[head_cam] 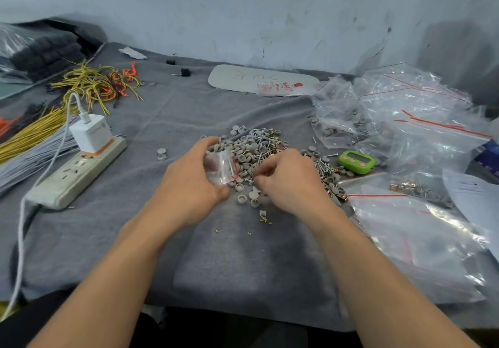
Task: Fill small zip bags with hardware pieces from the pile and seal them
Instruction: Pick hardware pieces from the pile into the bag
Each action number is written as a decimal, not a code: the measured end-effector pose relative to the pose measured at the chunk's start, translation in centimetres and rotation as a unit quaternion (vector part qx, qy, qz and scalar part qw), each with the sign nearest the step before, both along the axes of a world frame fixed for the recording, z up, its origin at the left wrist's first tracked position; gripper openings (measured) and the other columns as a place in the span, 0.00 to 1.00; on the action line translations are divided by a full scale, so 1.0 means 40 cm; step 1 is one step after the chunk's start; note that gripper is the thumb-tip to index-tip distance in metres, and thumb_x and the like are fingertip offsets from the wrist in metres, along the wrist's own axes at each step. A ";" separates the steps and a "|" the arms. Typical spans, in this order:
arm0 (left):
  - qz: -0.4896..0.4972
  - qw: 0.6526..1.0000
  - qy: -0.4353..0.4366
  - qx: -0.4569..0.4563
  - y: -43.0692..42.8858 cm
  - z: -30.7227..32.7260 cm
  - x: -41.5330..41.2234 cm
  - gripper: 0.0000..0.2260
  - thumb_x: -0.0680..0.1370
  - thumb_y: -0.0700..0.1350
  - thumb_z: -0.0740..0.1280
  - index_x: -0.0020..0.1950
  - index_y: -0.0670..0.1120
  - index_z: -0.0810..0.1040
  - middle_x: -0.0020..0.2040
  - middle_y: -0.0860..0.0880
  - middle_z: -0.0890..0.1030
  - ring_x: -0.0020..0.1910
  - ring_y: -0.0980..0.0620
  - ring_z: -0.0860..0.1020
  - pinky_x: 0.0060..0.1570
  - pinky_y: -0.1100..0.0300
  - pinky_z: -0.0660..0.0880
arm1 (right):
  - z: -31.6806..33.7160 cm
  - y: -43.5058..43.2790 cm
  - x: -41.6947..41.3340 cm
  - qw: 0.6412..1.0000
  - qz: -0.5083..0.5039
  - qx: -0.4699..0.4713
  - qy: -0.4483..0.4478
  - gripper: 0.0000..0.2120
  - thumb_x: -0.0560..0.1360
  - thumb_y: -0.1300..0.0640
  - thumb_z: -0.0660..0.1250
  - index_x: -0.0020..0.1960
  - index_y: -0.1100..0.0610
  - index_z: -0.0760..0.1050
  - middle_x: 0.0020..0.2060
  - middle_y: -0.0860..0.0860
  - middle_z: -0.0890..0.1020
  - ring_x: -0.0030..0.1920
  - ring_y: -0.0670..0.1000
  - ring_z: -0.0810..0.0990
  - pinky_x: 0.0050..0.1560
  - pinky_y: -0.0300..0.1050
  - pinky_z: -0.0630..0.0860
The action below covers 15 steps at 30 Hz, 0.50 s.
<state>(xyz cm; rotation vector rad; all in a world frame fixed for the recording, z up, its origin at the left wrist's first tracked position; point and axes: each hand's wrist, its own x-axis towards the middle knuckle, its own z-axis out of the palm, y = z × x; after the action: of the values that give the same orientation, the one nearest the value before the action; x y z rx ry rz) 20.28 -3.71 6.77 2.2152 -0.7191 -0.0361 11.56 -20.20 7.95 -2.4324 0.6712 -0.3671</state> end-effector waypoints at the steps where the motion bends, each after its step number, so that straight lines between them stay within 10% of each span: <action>1: 0.005 1.000 -0.001 -0.005 0.004 0.001 0.003 0.38 0.68 0.44 0.78 0.74 0.62 0.66 0.52 0.59 0.75 0.52 0.58 0.72 0.44 0.68 0.66 | -0.002 0.008 -0.004 0.998 0.015 -0.041 0.043 0.02 0.72 0.51 0.75 0.44 0.45 0.86 0.39 0.43 0.86 0.45 0.50 0.84 0.50 0.45 0.81; 6: 0.019 1.000 -0.016 0.001 0.011 0.004 0.005 0.38 0.68 0.44 0.78 0.74 0.61 0.67 0.43 0.65 0.71 0.50 0.59 0.70 0.39 0.77 0.63 | -0.009 0.044 -0.017 0.983 0.049 -0.127 0.126 0.08 0.71 0.47 0.76 0.41 0.45 0.77 0.44 0.48 0.85 0.48 0.54 0.82 0.47 0.47 0.77; 10: 0.018 1.000 0.008 0.018 0.006 0.002 -0.002 0.41 0.69 0.44 0.77 0.78 0.60 0.61 0.50 0.59 0.74 0.53 0.53 0.73 0.50 0.63 0.65 | -0.005 0.047 -0.023 0.981 0.050 -0.140 0.121 0.05 0.72 0.55 0.73 0.42 0.46 0.80 0.44 0.50 0.85 0.49 0.57 0.83 0.49 0.47 0.79; 15: 0.024 0.998 0.020 0.047 -0.003 0.002 -0.017 0.43 0.70 0.45 0.75 0.79 0.60 0.56 0.59 0.52 0.79 0.56 0.47 0.78 0.50 0.59 0.69 | -0.005 0.027 -0.019 1.000 0.020 -0.004 0.007 0.03 0.70 0.55 0.76 0.42 0.47 0.84 0.37 0.45 0.86 0.42 0.48 0.85 0.45 0.41 0.80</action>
<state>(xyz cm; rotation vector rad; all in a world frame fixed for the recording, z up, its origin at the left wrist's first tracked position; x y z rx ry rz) 19.60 -3.83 6.86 2.3132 -0.6526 -0.0917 10.80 -19.12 7.74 -2.4535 0.6277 -0.3387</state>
